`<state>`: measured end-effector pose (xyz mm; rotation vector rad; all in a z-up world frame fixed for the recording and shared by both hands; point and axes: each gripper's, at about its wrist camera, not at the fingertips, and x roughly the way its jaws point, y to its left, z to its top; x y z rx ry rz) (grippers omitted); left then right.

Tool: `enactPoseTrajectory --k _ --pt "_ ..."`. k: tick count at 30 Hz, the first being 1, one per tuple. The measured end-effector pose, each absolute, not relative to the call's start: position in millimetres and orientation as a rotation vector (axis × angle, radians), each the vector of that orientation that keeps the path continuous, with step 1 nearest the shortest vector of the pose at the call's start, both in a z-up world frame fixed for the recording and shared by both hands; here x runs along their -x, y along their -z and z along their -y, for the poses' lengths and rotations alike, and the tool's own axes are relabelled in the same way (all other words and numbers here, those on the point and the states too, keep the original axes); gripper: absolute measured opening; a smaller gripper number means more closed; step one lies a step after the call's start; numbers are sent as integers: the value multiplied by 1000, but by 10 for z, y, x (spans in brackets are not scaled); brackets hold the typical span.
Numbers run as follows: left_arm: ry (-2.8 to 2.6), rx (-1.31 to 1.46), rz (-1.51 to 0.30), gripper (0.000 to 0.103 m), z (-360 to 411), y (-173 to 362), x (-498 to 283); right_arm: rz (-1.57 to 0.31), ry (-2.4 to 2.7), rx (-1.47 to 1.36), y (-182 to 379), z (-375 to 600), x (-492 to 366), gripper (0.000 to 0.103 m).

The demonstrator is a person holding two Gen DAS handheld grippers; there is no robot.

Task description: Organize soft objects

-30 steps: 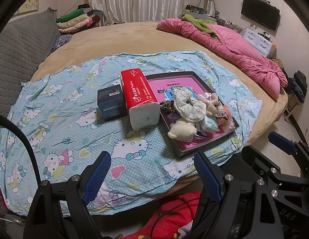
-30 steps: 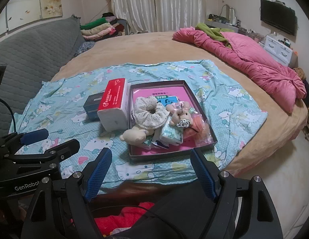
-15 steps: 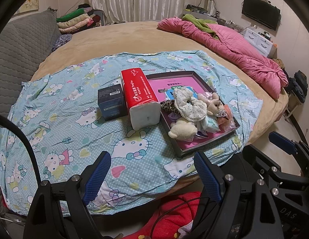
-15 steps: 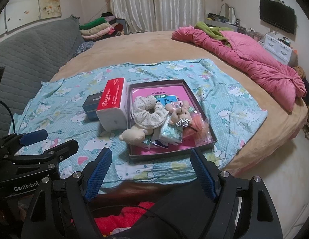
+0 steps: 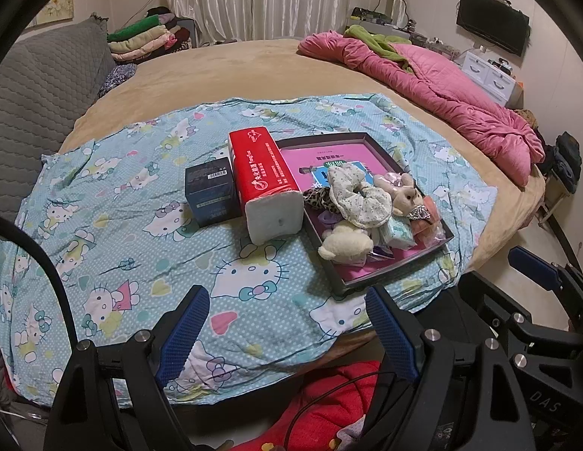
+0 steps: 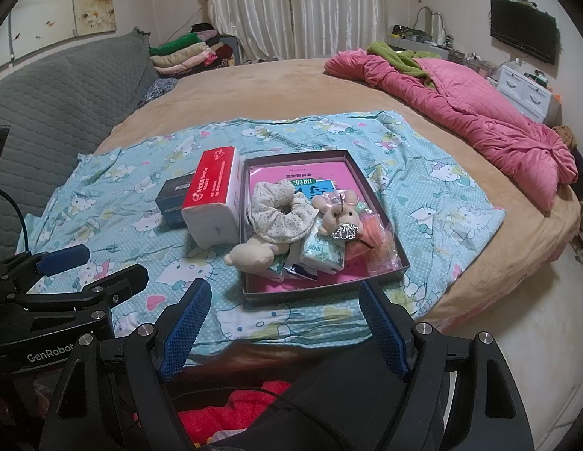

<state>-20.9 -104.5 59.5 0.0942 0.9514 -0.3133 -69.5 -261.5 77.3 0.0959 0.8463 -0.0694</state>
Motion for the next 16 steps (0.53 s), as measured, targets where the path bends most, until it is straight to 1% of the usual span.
enactPoseTrajectory --k 16 --pt "283 -96 -962 85 1051 -552 172 -850 61 -90 -751 2621 672 82"
